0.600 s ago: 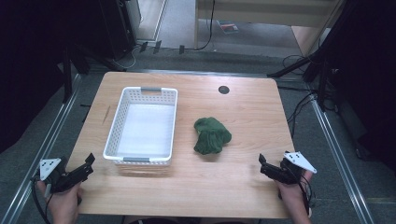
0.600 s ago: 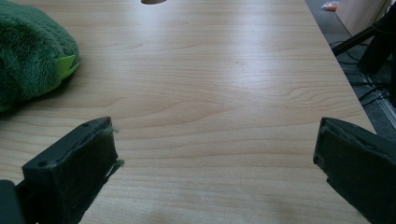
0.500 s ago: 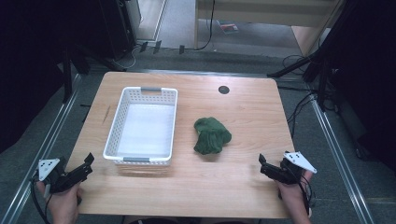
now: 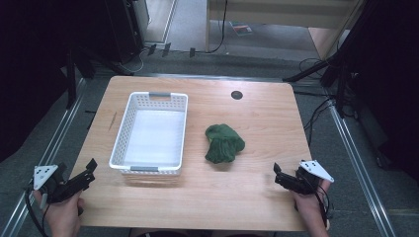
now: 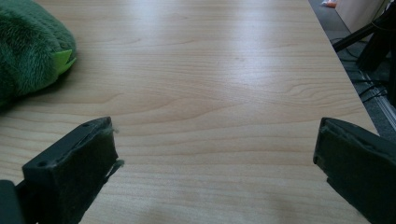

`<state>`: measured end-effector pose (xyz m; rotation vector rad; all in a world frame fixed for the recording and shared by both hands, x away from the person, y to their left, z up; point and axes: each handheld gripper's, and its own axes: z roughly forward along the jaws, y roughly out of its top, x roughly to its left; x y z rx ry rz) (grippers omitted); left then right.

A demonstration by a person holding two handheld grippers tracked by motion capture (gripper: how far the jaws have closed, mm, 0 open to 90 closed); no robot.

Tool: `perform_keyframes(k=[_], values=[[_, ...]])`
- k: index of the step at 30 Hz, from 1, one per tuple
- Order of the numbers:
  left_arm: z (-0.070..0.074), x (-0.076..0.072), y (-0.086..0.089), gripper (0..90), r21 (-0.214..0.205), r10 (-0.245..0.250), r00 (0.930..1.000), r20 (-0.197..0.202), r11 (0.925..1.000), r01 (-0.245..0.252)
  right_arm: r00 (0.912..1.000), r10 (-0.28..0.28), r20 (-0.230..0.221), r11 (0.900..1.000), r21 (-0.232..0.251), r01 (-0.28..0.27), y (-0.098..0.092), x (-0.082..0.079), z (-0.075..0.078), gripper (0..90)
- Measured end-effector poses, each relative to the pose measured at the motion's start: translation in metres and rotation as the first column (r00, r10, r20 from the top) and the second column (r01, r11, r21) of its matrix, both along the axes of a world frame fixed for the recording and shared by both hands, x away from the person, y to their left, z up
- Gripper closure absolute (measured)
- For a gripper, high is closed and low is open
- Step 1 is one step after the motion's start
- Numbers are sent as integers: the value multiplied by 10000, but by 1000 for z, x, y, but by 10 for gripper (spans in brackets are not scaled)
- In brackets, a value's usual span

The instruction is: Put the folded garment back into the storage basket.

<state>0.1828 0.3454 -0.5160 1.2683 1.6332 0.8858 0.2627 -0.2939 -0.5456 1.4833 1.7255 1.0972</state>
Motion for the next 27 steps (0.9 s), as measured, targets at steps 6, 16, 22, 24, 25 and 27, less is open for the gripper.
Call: perform_keyframes(k=[6,16,22,24,25,27], values=[[17,-2,-13,12,193,-364,9990,263,9992,359,10000,50,19,10000,29,-50,-1,0,0,0],[42,1,-38,12,491,-988,9945,359,9941,970,10000,16,-49,10000,45,-15,0,0,0,0],[51,6,-59,12,650,-1540,9871,441,9864,1509,10000,-4,-70,10000,41,5,0,1,0,0],[55,9,-68,12,767,-1735,9841,382,9824,1702,10000,8,-56,10000,66,-8,-1,1,0,0],[56,10,-72,12,803,-1841,9822,367,9802,1808,10000,-4,-97,10000,71,4,-1,1,0,0],[59,13,-81,12,802,-1998,9792,350,9772,1966,10000,-7,-93,10000,92,8,-1,0,0,0]])
